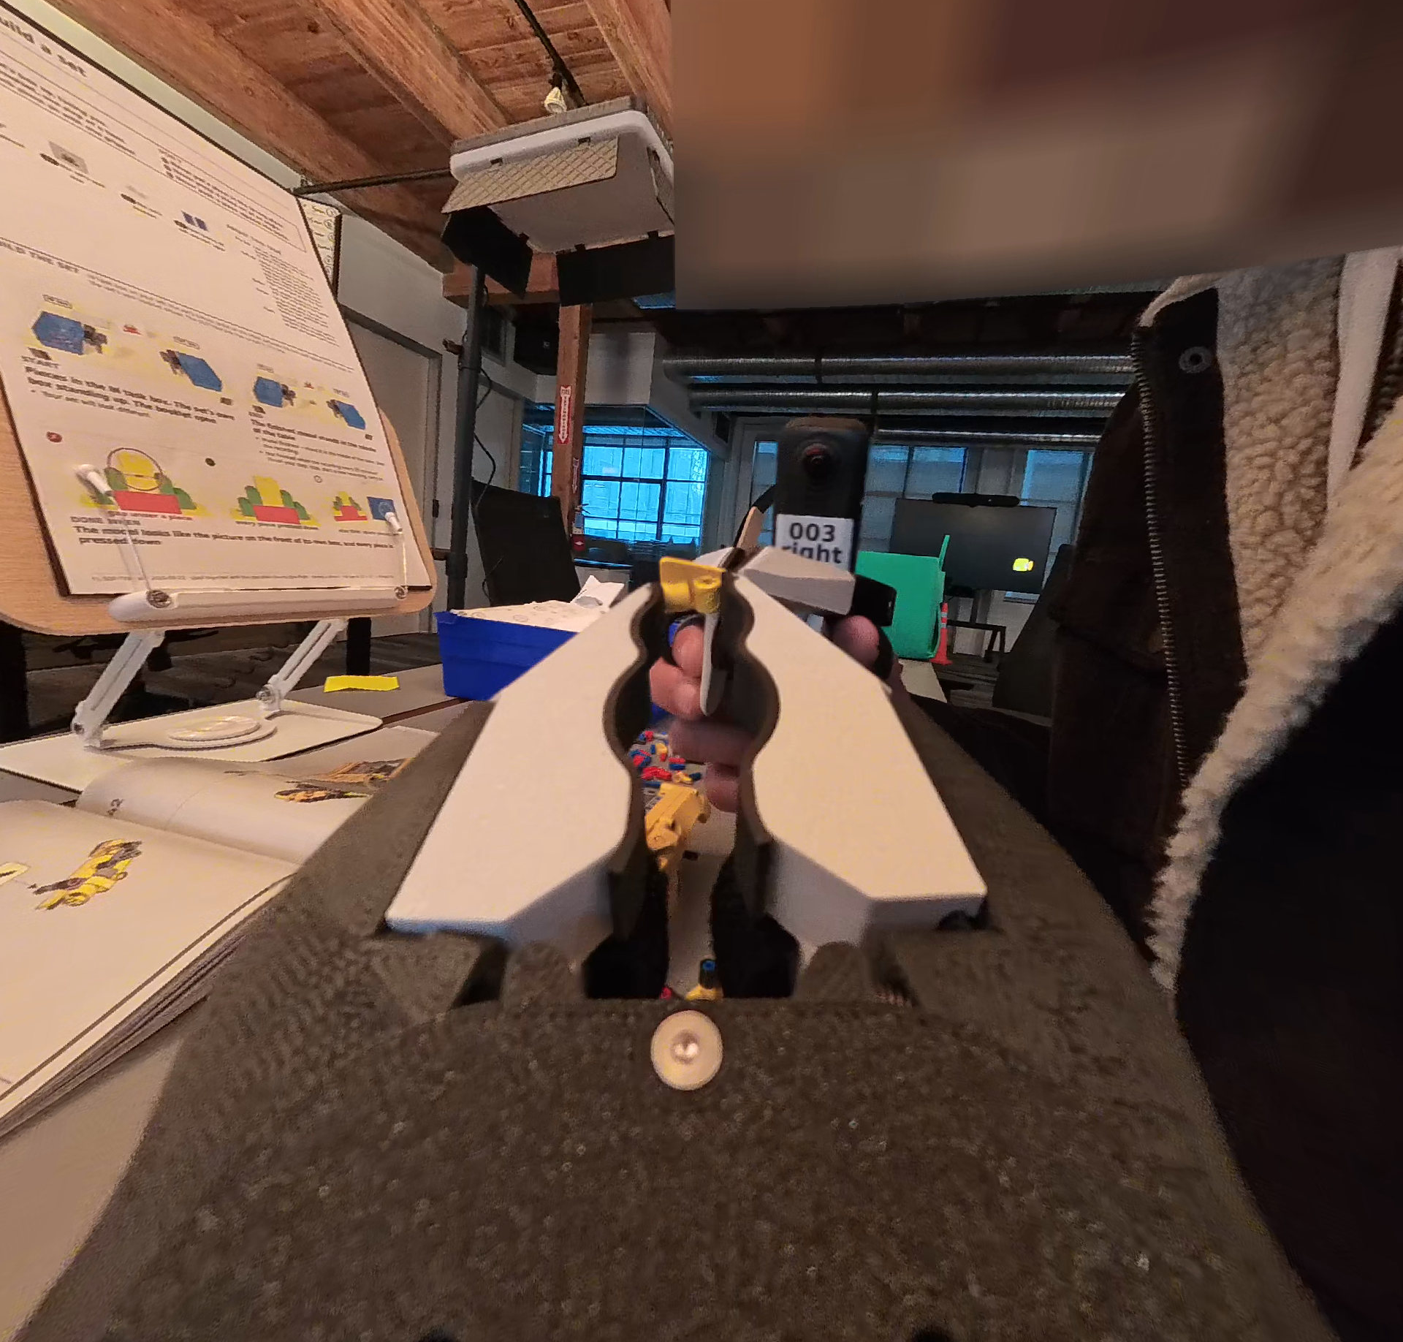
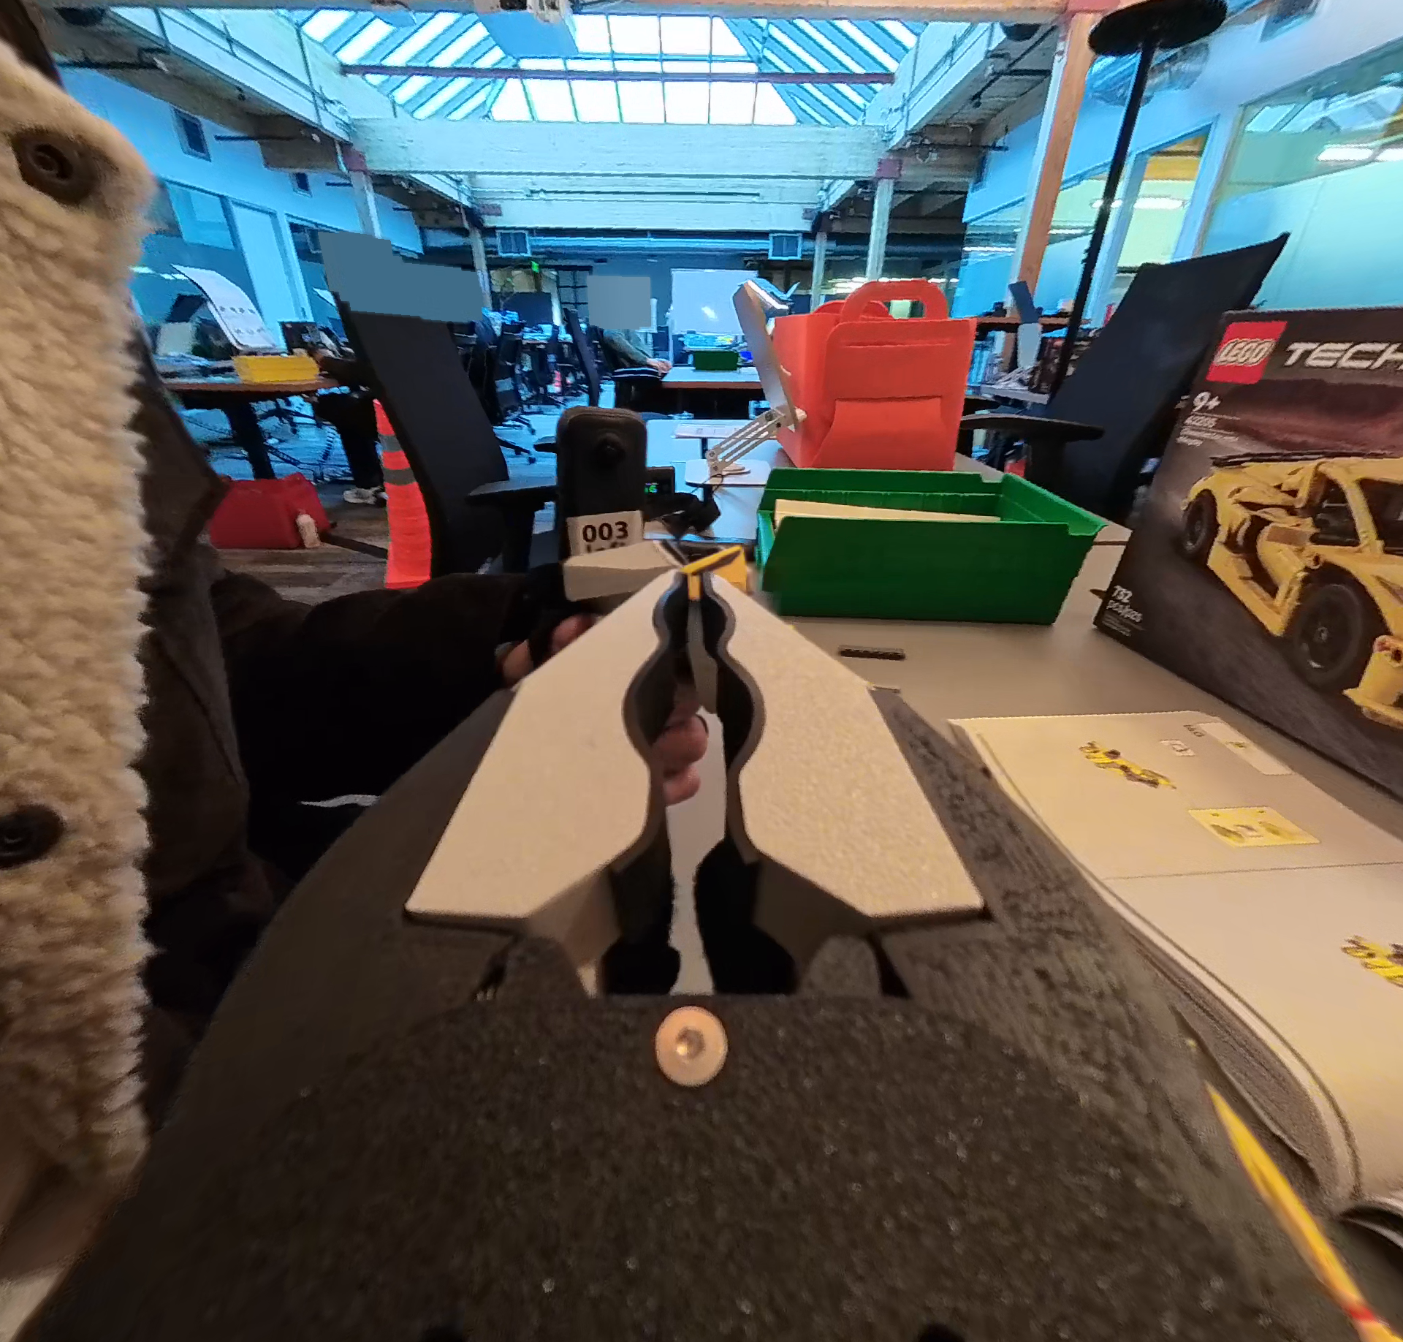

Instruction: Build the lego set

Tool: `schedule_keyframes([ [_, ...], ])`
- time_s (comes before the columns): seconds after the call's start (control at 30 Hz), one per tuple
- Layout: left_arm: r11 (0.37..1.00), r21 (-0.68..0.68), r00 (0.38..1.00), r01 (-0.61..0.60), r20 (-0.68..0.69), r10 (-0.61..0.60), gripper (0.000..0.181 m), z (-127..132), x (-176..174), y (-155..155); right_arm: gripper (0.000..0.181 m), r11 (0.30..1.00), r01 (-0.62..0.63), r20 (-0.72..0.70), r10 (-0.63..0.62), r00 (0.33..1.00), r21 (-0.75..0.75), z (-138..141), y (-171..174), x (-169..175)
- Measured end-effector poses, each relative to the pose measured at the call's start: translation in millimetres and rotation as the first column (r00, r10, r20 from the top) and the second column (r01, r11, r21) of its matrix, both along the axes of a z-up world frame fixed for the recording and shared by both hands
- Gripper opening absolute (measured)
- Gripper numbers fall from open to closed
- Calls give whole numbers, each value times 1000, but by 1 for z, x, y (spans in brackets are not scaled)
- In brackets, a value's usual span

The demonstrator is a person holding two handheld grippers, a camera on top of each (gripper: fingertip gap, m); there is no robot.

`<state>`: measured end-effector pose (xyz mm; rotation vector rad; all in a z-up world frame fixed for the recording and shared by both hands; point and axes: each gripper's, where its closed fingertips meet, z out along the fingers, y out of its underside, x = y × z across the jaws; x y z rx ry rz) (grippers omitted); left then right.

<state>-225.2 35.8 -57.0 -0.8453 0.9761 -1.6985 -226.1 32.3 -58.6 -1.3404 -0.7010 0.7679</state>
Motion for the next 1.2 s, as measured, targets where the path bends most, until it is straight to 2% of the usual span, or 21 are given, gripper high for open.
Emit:
schedule_keyframes([
  [0.1,1000,-6,1000,30,7,-30,15,1,-1,-4,8,999,-39,-31,38,999,-36,1,-2,0],
  [0.17,999,-5,999,36,-1,-36,14,0,0,-5,26,992,-102,-42,99,994,-78,-2,-7,-6],
  [0.4,998,-18,998,61,10,-61,14,2,-2,-7,33,989,-100,-41,96,994,-110,-4,-4,-5],
  [0.67,998,-51,999,27,30,-26,14,5,-5,3,32,999,-48,15,47,999,19,5,-9,-8],
  [1.2,999,-42,1000,2,12,-1,14,3,-3,6,33,998,-64,22,64,998,17,4,-10,-12],
])
